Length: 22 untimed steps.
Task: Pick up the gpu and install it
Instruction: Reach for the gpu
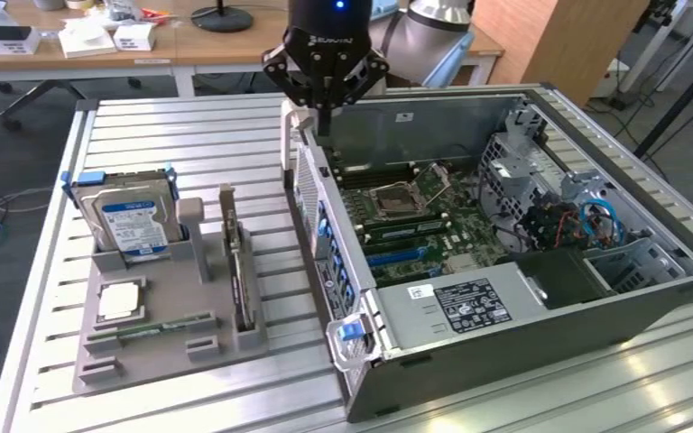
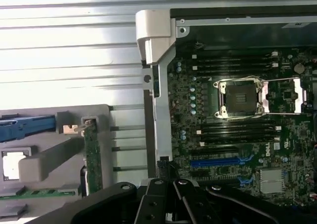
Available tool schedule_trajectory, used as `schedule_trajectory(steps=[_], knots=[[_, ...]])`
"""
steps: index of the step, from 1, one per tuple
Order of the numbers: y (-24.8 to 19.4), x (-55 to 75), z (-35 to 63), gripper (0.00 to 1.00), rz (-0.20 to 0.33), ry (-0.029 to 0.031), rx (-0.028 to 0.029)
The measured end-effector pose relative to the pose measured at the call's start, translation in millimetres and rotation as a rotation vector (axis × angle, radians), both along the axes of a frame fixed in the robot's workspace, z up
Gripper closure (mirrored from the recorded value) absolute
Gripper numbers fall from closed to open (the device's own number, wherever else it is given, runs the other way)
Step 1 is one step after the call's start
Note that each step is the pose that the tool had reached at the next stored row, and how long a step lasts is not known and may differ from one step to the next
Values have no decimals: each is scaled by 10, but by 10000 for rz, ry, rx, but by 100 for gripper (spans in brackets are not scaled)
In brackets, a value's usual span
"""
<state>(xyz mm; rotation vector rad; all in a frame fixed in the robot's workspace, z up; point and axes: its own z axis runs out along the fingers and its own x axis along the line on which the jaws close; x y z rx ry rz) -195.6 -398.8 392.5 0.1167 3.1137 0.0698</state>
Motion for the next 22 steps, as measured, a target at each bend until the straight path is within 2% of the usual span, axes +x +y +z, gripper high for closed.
schedule_trajectory(steps=[22], knots=[[17, -817, -31, 90, 0, -1, 1]])
